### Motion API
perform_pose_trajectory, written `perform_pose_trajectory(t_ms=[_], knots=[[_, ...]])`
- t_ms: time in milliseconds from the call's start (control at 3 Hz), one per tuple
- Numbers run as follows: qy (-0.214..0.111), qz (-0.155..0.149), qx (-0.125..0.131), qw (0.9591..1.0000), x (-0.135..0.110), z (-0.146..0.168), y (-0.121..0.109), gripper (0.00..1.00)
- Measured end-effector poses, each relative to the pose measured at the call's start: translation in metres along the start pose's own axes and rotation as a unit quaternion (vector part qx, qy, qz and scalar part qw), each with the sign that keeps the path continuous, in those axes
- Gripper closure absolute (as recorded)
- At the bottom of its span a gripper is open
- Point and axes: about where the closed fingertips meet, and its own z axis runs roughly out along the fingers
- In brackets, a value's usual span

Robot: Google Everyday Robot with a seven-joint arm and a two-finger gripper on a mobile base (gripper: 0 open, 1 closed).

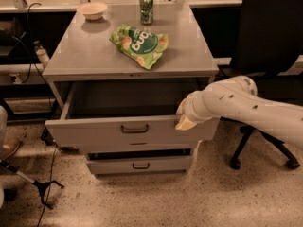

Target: Open top drawer

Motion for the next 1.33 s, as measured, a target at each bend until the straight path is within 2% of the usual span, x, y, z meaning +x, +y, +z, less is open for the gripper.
perform_pose_trajectory(t_ms=[333,667,1000,1333], knots=[[0.000,0.000,0.000,1.0000,0.000,0.000,0.000,1.00],[-0.010,0.026,-0.020,0.9994,0.014,-0.021,0.029,1.00],[-0.010,0.026,-0.020,0.9994,0.014,-0.021,0.029,1.00],[-0.012,0.041,-0.032,0.9986,0.021,-0.033,0.043,0.98]])
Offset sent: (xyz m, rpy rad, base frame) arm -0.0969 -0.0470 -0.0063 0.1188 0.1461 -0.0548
